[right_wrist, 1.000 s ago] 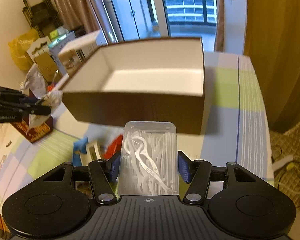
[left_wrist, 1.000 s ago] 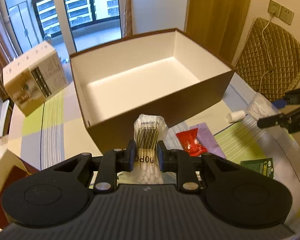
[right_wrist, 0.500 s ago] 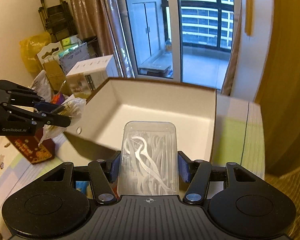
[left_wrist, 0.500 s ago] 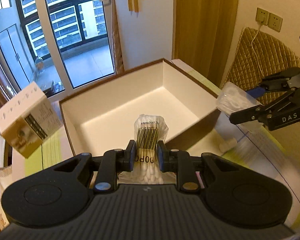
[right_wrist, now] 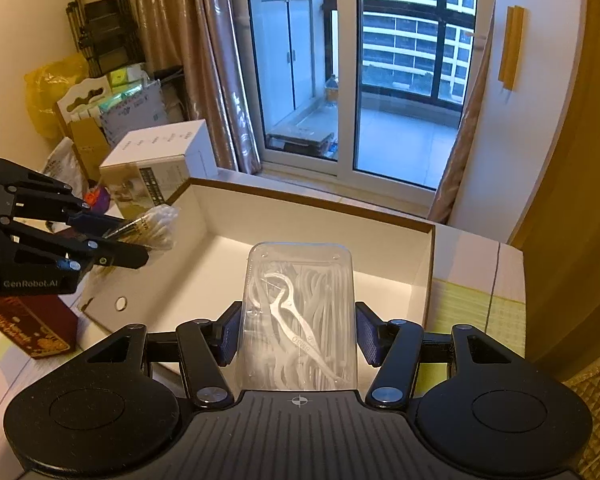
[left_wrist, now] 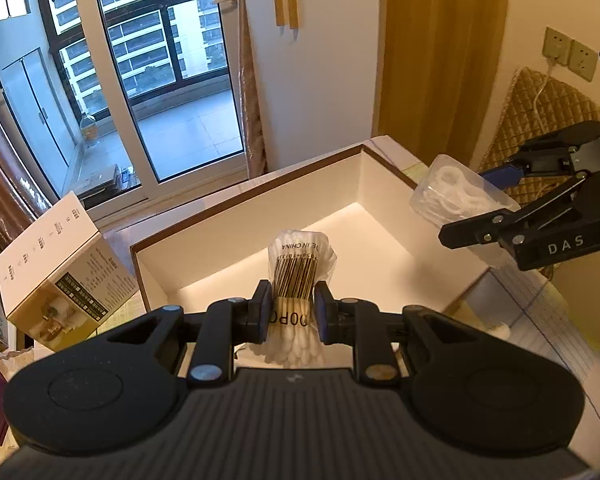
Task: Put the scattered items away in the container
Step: 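Carry the floss-pick case and cotton-swab pack over the open brown box with both tools, then open both tools to drop the floss case and swab pack into the box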
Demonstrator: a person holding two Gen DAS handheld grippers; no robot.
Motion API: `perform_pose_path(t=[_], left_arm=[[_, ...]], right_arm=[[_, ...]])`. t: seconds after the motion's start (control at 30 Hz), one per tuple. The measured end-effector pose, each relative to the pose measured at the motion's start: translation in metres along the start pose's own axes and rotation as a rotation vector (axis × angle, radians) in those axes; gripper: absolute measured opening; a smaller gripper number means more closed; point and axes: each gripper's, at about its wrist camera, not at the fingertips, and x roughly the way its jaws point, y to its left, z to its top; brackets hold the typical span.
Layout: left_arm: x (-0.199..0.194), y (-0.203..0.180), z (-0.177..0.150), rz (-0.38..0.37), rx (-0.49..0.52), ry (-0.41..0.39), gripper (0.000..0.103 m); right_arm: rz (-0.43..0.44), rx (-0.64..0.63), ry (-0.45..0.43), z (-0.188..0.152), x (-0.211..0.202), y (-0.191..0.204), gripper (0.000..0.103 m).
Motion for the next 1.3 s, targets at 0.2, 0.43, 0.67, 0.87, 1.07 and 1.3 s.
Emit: perform_pose_path(t=[0.2, 0.43, 0.67, 0.87, 1.07, 1.3], left_arm=[[0.029, 0.009, 0.002, 0.000, -0.028, 0.043, 0.018], [0.062, 0.016, -0.001, 0.016, -0.053, 0.093, 0.018], [0.097, 0.026, -0.011, 0.015, -0.092, 0.157, 0.018], [0.123, 0.032, -0.022, 0.024, -0.102, 0.211, 0.018], [0.142, 0.036, -0.027, 0.027, -0.101, 0.247, 0.018], [0.158, 0.040, -0.030, 0.034, -0.096, 0.279, 0.018]], right_arm=[[0.002, 0.013, 0.044, 0.006, 0.029, -0.007, 0.060], [-0.005, 0.032, 0.105, 0.006, 0.066, -0.013, 0.060], [-0.015, 0.031, 0.183, -0.003, 0.098, -0.018, 0.060], [-0.019, 0.038, 0.231, -0.009, 0.116, -0.024, 0.060], [-0.015, 0.057, 0.279, -0.011, 0.131, -0.034, 0.060], [-0.025, 0.079, 0.316, -0.010, 0.147, -0.039, 0.060]])
